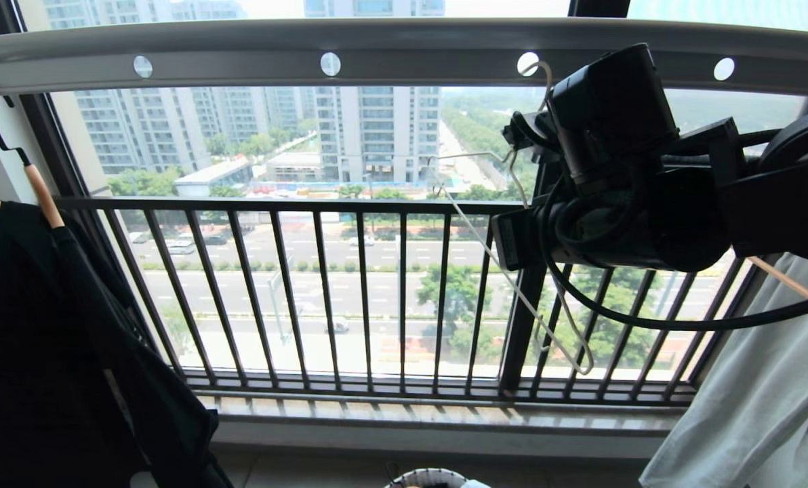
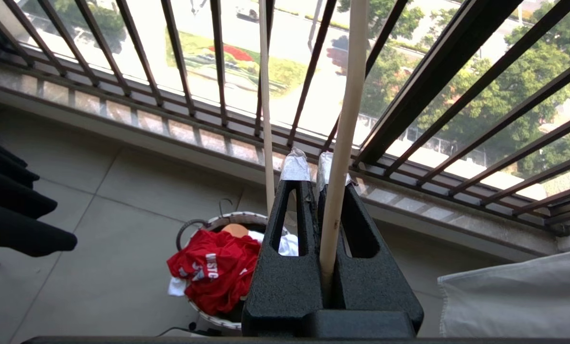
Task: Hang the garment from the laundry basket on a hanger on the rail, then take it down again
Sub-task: Pick up the clothes rack on the clothesline
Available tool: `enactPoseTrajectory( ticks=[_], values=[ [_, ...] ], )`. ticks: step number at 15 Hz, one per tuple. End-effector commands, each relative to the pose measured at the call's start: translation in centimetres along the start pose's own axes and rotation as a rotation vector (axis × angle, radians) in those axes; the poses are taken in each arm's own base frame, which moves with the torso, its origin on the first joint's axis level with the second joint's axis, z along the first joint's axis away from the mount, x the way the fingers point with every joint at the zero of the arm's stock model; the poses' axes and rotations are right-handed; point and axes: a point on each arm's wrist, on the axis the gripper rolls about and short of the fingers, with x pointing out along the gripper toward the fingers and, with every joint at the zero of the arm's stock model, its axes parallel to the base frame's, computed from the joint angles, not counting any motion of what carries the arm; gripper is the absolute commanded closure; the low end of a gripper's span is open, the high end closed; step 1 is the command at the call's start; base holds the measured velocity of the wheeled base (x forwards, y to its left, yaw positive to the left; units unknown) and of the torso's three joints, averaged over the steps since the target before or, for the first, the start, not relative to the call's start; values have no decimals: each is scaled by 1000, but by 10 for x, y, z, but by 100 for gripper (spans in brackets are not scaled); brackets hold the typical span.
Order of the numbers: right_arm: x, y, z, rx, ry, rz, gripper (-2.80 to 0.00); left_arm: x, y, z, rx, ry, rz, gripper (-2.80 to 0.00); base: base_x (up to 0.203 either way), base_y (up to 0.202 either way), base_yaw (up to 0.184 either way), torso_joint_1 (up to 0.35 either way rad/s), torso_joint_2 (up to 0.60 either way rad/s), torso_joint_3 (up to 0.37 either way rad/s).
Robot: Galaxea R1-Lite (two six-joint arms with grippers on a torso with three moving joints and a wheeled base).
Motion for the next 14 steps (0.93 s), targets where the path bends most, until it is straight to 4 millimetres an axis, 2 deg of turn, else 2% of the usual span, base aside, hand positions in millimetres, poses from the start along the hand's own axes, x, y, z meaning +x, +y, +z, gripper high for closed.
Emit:
enactPoseTrajectory(
  ticks=[1,7,14],
  values=[
    [-4,-3,-1,2,-1,-6,0,0,0,0,-1,1,1,0,0,0,0,0,0,0],
    [-18,-8,2,11,-29,-21,0,0,0,0,-1,1,1,0,0,0,0,0,0,0],
    [-50,-11,2,16,-75,7,0,0,0,0,-1,1,1,0,0,0,0,0,0,0]
  ],
)
